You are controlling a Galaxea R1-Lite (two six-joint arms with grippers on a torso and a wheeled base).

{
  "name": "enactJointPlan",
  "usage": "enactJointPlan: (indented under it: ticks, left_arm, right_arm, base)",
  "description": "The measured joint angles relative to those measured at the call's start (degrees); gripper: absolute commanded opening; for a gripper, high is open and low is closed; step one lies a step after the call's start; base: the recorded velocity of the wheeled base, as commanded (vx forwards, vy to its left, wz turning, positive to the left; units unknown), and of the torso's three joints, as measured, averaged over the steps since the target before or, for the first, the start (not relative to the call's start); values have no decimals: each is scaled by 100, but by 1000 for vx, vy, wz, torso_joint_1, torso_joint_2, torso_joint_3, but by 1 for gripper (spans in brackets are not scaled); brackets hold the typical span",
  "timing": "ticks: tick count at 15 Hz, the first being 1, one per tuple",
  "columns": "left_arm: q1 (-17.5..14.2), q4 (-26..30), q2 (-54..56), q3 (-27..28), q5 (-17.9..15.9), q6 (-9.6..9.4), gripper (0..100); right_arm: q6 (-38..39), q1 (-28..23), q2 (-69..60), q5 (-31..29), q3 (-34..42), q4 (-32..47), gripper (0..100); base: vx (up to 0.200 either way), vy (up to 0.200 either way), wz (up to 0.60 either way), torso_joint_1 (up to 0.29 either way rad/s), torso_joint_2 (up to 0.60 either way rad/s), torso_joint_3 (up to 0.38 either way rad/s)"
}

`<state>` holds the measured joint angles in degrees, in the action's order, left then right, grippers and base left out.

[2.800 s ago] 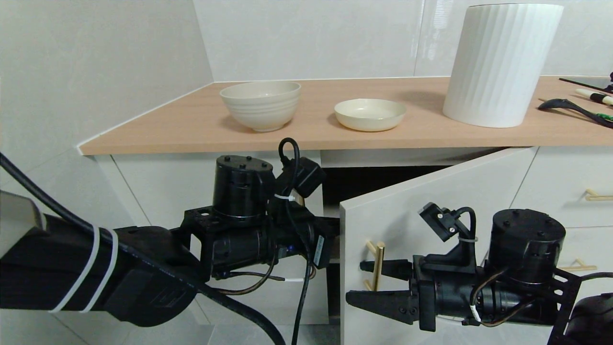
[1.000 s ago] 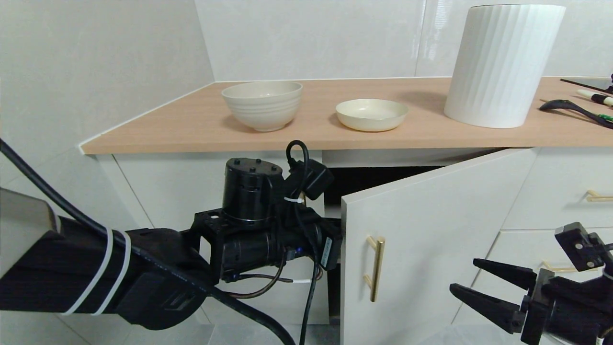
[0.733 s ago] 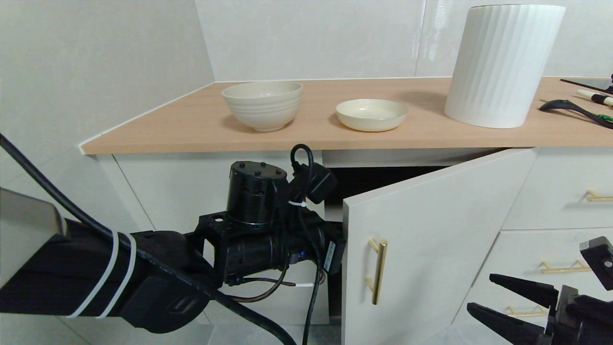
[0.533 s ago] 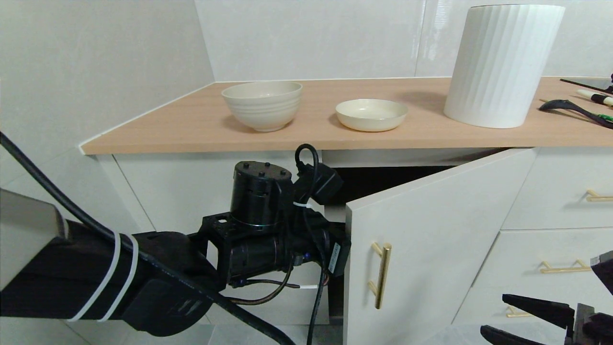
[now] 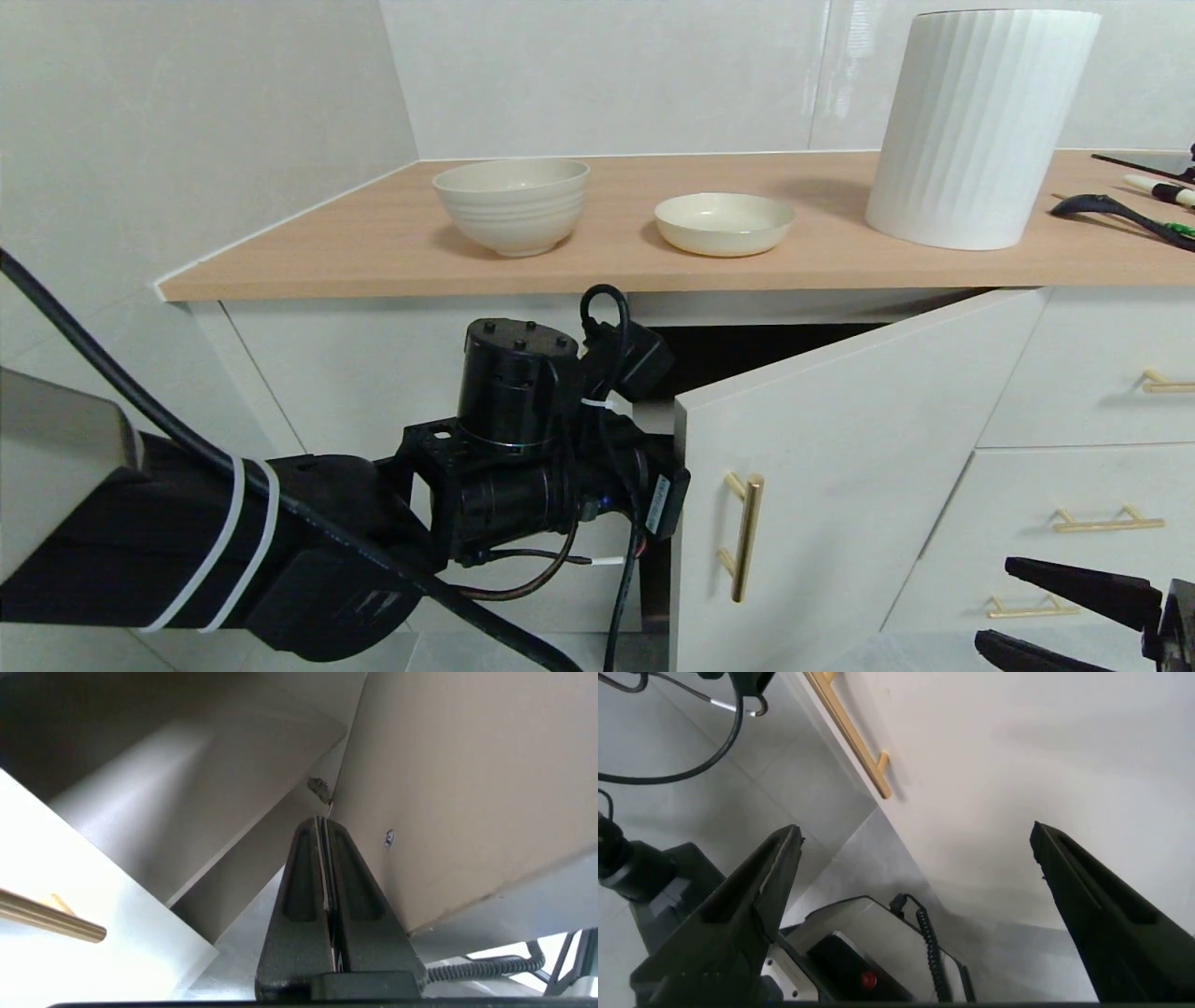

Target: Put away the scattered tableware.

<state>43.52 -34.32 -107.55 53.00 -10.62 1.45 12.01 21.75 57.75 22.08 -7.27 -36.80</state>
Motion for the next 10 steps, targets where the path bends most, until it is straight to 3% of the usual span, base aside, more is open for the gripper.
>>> enactJointPlan:
  ticks: [5, 8, 10]
  left_arm:
    - [71, 5, -65, 93, 24, 2, 0]
    - [166, -13, -199, 193, 52, 18, 0]
    - [302, -132, -364, 358, 57, 191, 0]
  right_arm:
    - [2, 5, -15, 6, 57, 13, 100]
    - [2, 0, -33, 0, 74, 10, 100]
    - [4, 2, -48, 0, 73, -1, 100]
  base:
    - [-200, 0, 0, 6, 2, 0]
    - [0, 0, 0, 0, 0, 0]
    - [0, 0, 0, 0, 0, 0]
